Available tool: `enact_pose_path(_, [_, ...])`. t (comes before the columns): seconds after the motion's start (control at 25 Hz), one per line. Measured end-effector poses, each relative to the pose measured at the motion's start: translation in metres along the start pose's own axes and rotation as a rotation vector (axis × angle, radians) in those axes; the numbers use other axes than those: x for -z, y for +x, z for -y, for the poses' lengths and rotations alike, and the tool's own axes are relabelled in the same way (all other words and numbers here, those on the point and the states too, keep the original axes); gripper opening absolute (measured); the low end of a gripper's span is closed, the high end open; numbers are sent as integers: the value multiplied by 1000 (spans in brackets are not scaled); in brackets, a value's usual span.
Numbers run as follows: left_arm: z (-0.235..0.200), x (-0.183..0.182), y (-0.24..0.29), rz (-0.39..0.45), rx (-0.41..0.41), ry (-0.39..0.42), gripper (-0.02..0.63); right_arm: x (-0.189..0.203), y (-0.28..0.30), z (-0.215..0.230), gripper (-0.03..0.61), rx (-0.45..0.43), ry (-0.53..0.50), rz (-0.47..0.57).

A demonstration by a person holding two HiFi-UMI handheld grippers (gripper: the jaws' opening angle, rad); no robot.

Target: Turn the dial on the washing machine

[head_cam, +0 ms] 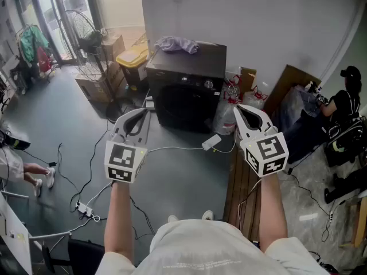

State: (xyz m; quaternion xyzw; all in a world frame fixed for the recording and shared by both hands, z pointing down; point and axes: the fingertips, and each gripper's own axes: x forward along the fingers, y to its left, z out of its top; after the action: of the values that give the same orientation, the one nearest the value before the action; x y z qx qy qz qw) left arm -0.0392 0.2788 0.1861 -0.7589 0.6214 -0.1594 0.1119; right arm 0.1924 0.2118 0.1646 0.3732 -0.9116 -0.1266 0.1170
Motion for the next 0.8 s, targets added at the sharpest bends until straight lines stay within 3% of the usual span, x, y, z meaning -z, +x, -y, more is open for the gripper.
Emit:
enact_pose_path(0.24, [-10,10,-1,-3,-4,-14,15,1,5,-7,14,9,11,-7])
enact_pose_path(0.64, [-37,36,-18,8,30,-48,15,0,13,-29,14,103,117,-25])
enact_pose_path(0.8, [-46,41,-21,9,48,-14,15,0,31,-39,14,92,109,-37])
